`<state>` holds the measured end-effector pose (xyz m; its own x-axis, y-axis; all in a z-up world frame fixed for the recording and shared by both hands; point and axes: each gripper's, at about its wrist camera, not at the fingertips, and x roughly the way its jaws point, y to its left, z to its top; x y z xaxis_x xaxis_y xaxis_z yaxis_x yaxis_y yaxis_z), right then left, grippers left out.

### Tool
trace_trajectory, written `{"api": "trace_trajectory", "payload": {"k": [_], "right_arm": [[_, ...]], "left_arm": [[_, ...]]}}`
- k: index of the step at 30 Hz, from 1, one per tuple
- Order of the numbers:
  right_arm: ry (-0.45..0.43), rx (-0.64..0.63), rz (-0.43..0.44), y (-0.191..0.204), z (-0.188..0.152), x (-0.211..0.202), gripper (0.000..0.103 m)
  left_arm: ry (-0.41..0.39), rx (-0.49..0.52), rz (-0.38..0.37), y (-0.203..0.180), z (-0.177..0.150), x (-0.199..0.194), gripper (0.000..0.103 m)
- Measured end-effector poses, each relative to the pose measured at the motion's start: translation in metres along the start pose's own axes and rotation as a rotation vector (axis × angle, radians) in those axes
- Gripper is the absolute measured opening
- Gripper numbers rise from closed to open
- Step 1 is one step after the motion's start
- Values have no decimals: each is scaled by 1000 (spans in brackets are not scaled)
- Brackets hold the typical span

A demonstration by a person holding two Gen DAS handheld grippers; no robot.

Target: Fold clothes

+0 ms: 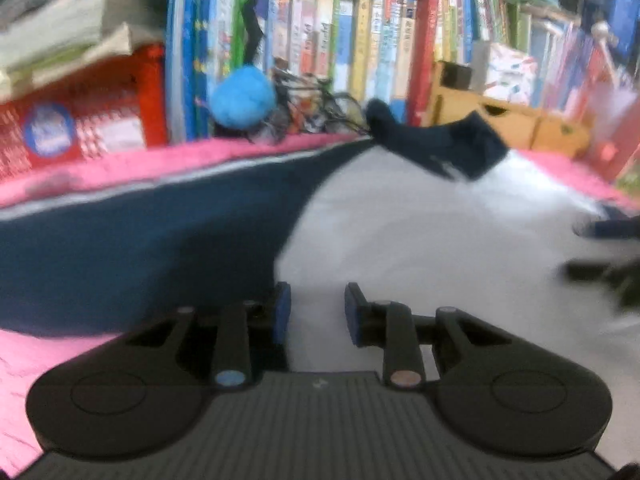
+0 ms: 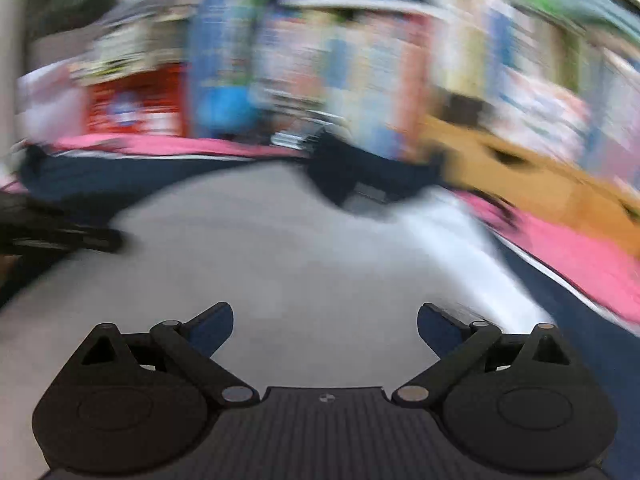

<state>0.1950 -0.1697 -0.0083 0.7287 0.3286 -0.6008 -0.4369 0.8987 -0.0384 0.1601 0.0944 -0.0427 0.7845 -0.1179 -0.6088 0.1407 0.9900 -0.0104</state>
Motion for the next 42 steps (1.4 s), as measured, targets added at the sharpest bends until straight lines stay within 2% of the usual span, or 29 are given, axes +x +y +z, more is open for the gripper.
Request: {"api": "trace_trajectory", "payload": {"k": [3,6,7,8,10,11,12,13,15,17,18,20,21,22,24,25,27,29,30,31,32,33,35,36,39,41,42], "right_arm": [[42,123,-109,-78,-21,-2,92],[41,224,-185,-154,-45,-20,100],[45,263,-227,-178,-52,-26,99],[48,297,-333,-199,-57,-33,99],[31,363,-548,-236,-65,-55,77],[-9,411,-614,-253,-71,-73,75],[-73,470,-657,-269,-80,-94,81],[-124,529,-712,-285,-90,-110,92],[-160,642,-821,-318,-108,-131,94],[-141,747,-827,-354,-121,-135,94],[-126,796,-816,-373,-127,-134,97],[-68,863,-741,-402,-131,-120,96],[-49,856,-727,-410,-130,-112,74],[-37,800,-753,-410,-125,-106,40],[-39,635,-821,-410,-115,-99,25],[-28,563,-853,-413,-112,-96,26],[57,500,-900,-428,-114,-83,29],[77,514,-917,-432,-114,-81,34],[67,523,-935,-425,-111,-84,41],[57,531,-953,-418,-109,-87,57],[48,539,-970,-410,-107,-90,68],[32,530,-991,-401,-104,-95,86],[-24,447,-1030,-371,-97,-108,89],[-54,409,-999,-350,-92,-117,89],[-143,329,-775,-282,-75,-138,89],[-170,246,-551,-223,-64,-143,91],[-174,185,-447,-189,-60,-141,93]], "left_arm": [[1,20,28,8,0,2,30],[-1,37,45,8,-1,6,31],[-2,43,53,7,-2,6,31],[-2,45,57,7,-3,5,31],[-2,43,57,8,-2,5,32],[-2,41,56,7,-2,7,32],[-2,40,54,7,-1,8,32],[-2,39,54,7,-1,8,32],[-3,39,54,7,-1,8,32],[-3,38,54,7,-1,7,32],[-3,36,52,7,-1,8,32],[-3,33,51,7,-2,8,32],[-3,35,55,7,-2,8,33],[-4,38,60,6,-2,8,33],[-4,47,71,4,-2,8,34],[-4,51,75,3,-3,8,34],[-5,60,81,2,-3,8,34],[-6,62,84,2,-3,8,35],[-6,61,83,2,-3,8,35],[-6,57,81,3,-3,8,35],[-5,53,78,4,-3,8,35],[-5,49,74,5,-3,8,35],[-6,49,76,4,-3,8,35],[-7,50,77,4,-3,7,35],[8,85,110,-10,-4,-2,36],[-14,78,39,-21,-11,-27,38],[-30,70,-5,-27,-14,-40,43]]}}
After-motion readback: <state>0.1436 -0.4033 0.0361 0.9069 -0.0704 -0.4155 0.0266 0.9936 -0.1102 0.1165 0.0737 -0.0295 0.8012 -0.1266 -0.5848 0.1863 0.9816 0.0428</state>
